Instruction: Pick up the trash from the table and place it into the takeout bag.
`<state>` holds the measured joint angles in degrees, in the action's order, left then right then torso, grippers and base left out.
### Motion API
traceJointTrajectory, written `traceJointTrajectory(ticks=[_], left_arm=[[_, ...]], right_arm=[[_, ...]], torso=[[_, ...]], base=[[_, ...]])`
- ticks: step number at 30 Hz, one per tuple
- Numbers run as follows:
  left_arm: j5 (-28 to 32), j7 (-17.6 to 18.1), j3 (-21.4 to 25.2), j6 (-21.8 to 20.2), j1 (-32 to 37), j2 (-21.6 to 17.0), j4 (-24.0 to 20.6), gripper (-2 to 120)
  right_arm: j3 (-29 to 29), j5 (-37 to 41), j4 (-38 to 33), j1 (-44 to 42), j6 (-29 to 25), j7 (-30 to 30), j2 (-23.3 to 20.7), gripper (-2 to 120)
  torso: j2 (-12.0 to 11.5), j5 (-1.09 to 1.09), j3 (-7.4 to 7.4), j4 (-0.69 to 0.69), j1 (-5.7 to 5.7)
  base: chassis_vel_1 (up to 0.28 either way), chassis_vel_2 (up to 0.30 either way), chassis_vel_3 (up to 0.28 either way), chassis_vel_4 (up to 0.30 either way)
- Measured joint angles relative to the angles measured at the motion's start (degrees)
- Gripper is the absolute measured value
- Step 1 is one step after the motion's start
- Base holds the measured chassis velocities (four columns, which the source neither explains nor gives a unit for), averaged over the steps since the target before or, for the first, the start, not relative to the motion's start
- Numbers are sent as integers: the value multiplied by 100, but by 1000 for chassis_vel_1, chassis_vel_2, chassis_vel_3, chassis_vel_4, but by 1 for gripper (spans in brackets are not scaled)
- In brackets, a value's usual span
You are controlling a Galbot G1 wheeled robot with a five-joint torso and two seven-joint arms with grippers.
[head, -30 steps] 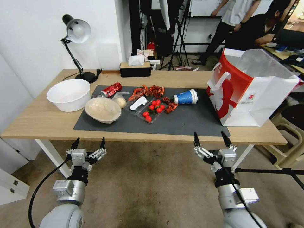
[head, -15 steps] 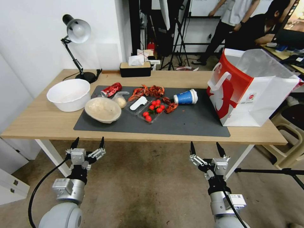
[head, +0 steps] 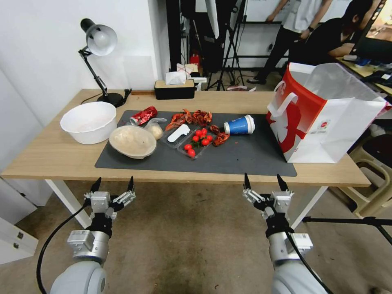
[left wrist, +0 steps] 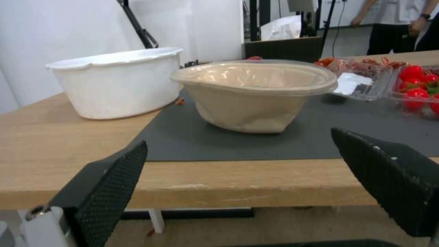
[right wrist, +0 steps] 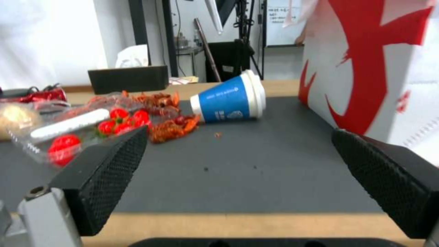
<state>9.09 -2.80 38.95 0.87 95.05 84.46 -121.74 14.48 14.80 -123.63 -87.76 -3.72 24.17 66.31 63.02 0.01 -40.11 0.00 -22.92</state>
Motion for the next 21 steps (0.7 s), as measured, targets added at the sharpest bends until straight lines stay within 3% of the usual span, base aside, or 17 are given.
traceJointTrajectory(ticks=[11, 21], left_arm=[[-18, 0, 10, 39, -25, 85, -8, 100], [-70, -6, -12, 62, 13, 147, -28, 100]], right_arm=[[-144, 1368, 488, 1281, 510, 86, -630, 100], [-630, 1857, 1133, 2399, 806, 414, -607, 100]], torso=[[0, 0, 0, 0, 0], [0, 0, 0, 0, 0]], base=[[0, 0, 0, 0], [0, 0, 0, 0]])
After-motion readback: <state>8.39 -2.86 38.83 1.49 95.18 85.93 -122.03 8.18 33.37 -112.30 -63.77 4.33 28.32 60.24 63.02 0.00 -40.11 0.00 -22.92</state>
